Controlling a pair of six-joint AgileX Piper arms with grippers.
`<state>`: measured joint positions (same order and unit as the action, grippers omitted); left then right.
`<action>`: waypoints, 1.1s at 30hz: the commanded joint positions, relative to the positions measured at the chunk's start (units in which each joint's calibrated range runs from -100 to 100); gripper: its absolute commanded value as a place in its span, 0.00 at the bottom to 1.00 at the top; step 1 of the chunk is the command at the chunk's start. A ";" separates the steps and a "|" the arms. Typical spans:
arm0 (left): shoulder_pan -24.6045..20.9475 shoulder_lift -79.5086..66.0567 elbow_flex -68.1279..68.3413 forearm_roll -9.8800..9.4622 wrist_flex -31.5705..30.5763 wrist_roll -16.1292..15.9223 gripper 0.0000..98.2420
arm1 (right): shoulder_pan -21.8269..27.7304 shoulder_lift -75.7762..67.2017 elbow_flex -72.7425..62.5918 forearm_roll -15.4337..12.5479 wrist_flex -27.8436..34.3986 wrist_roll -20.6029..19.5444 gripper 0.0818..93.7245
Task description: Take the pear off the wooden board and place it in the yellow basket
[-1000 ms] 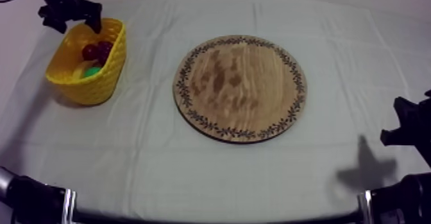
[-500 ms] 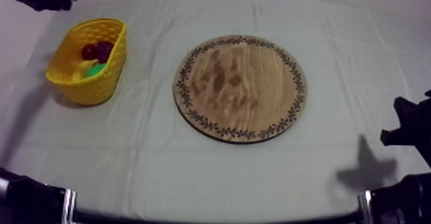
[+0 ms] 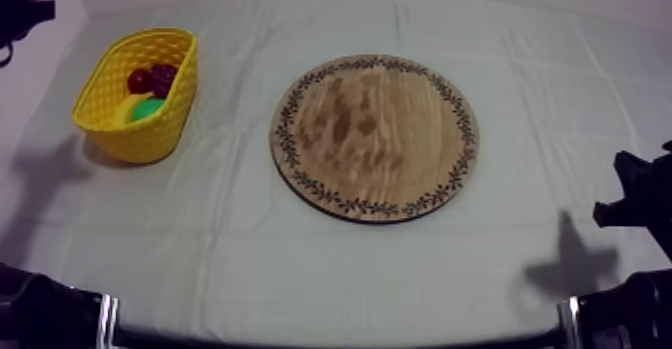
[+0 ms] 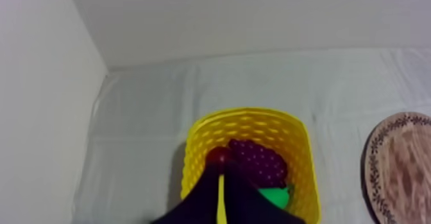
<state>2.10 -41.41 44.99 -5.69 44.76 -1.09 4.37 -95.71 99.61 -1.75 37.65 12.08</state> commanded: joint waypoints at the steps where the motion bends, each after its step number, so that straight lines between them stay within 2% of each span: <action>1: -0.29 -11.12 7.90 0.09 -2.77 0.34 0.00 | 0.00 -0.05 0.05 0.02 0.01 0.01 0.00; 7: -1.62 -24.99 24.15 0.18 -12.82 1.20 0.00 | 0.00 -0.05 0.05 0.02 0.01 0.01 0.00; 10: -2.04 -30.83 30.76 0.19 -15.20 1.50 0.00 | 0.00 -0.05 0.05 0.02 0.01 0.01 0.00; 16: -2.54 -40.48 39.67 0.27 -17.45 2.25 0.00 | 0.00 -0.05 0.05 0.02 0.01 0.03 0.00; 25: -2.11 -50.08 48.95 0.33 -19.26 1.63 0.00 | 0.00 -0.05 0.05 0.02 0.01 0.01 0.00; 33: -1.71 -55.02 53.42 0.38 -18.52 1.55 0.00 | 0.00 -0.05 0.05 0.02 0.01 0.01 0.00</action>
<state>0.38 -95.81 97.82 -5.35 26.11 0.43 4.37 -95.71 99.61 -1.75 37.65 12.08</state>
